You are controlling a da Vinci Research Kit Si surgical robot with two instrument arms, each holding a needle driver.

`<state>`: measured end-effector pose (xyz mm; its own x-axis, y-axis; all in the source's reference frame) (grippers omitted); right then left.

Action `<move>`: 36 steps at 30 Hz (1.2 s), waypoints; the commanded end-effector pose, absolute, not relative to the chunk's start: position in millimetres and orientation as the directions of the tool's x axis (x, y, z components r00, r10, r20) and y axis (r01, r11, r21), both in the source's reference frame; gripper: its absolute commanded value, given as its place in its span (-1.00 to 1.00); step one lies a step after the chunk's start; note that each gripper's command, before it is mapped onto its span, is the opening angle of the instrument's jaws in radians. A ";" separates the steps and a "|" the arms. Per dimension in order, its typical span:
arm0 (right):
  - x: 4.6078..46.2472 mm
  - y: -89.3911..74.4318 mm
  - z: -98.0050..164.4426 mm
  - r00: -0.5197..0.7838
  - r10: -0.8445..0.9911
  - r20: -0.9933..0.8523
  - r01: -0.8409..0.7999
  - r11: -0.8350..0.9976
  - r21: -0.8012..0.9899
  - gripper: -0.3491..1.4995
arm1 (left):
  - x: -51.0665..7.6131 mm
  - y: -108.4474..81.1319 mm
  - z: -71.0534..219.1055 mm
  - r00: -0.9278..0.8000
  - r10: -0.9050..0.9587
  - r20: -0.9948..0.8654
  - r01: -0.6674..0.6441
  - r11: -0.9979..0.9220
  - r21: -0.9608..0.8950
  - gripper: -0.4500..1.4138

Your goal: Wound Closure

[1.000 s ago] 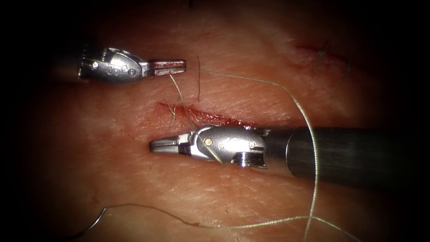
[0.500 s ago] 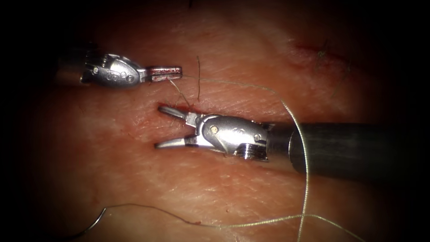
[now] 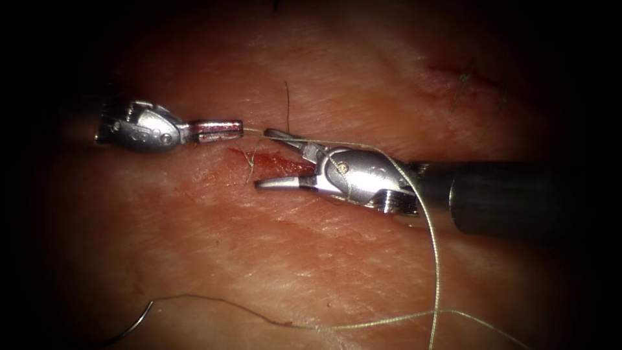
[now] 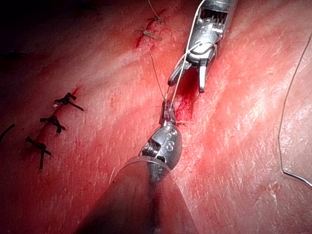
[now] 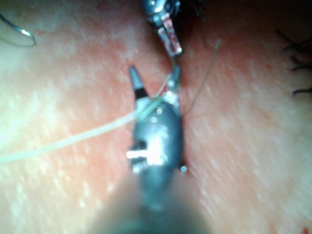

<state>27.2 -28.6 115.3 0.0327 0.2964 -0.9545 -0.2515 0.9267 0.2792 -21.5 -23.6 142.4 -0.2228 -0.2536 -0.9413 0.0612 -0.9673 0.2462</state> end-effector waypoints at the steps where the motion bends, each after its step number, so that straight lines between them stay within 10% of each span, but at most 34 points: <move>1: 27.8 -28.6 115.9 0.031 0.296 -0.955 -0.250 0.927 0.279 0.56 | -21.9 -24.1 143.0 -0.223 -0.250 -0.942 0.061 -0.968 0.242 -1.00; 36: 29.3 -26.7 115.3 -0.008 0.305 -0.952 -0.287 0.912 0.294 0.55 | -24.0 -34.4 141.7 -0.189 -0.168 -0.967 0.056 -0.986 0.160 -1.00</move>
